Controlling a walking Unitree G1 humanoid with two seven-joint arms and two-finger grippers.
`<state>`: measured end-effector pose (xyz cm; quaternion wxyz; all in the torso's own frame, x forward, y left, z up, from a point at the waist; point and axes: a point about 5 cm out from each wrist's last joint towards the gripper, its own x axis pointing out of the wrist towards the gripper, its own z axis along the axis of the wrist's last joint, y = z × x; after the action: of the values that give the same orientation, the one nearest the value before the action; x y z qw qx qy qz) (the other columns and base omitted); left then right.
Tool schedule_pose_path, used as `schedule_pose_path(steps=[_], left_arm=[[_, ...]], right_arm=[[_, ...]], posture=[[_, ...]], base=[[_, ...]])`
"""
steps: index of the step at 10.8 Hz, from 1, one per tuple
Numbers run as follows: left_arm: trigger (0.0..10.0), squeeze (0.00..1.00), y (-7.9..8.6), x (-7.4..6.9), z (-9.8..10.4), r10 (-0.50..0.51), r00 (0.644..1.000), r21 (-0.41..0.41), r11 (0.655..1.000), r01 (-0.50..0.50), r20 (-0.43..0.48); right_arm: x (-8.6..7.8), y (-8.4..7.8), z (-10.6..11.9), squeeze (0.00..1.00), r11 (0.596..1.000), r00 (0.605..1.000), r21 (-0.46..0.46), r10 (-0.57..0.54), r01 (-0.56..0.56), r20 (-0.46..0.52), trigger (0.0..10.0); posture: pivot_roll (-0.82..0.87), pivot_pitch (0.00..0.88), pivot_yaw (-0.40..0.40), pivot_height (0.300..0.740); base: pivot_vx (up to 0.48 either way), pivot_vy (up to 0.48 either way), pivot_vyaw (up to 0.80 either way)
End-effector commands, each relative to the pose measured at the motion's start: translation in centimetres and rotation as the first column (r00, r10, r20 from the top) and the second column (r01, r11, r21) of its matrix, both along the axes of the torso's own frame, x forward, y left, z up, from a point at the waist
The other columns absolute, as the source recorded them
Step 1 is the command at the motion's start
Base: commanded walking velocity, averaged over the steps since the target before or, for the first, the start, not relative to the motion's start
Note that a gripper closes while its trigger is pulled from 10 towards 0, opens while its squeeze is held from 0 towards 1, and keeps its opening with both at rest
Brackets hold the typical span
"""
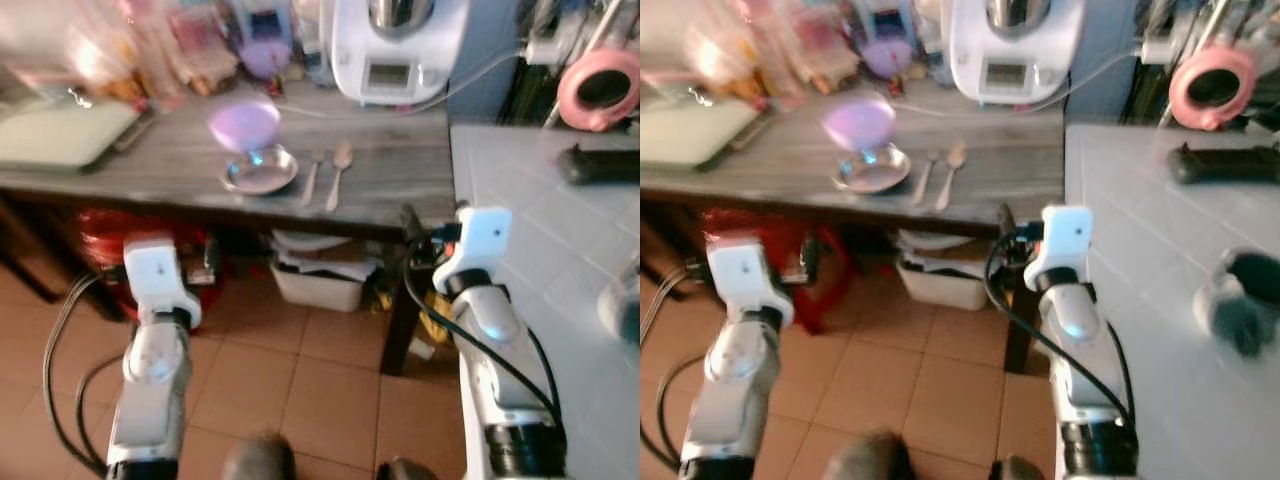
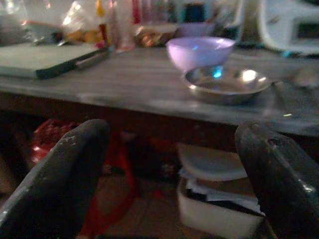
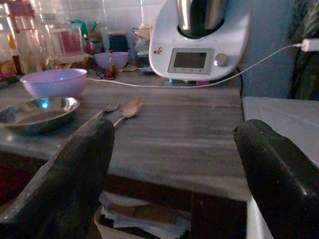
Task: Setting the table
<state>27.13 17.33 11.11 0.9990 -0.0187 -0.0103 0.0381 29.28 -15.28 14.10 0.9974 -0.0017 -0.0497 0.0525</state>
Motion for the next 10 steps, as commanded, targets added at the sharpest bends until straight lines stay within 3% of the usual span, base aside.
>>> schedule_pose_path(steps=[1,4,6,10], left_arm=[[10.0,0.00,0.1,0.2,0.4,0.005,1.000,0.010,1.000,-0.006,0.013],[10.0,0.00,0.2,-0.3,0.1,-0.001,1.000,0.023,1.000,0.001,0.007],[10.0,0.00,-0.6,-0.6,0.3,-0.085,0.996,0.008,0.996,0.085,0.022],[10.0,0.00,-1.6,-0.7,0.8,-0.140,0.989,0.015,0.990,0.139,0.045]], right_arm=[[0.1,0.3,0.2,0.00,1.000,1.000,-0.001,0.014,-0.014,0.006,10.0],[-0.1,-0.8,-1.0,0.00,0.998,0.996,0.013,-0.064,0.065,-0.065,10.0],[-0.1,-1.3,-1.5,0.00,0.995,0.992,0.039,-0.090,0.093,-0.087,10.0],[0.2,-1.7,-1.6,0.00,0.994,0.990,0.006,-0.108,0.109,-0.087,10.0]], posture=[[-0.02,0.012,0.055,0.740],[-0.02,0.024,0.051,0.740],[-0.02,0.037,0.061,0.740],[-0.01,0.055,0.061,0.740]], base=[[-0.281,0.000,0.00],[-0.094,0.000,0.00],[0.000,0.000,-0.68],[0.000,-0.470,0.00]])
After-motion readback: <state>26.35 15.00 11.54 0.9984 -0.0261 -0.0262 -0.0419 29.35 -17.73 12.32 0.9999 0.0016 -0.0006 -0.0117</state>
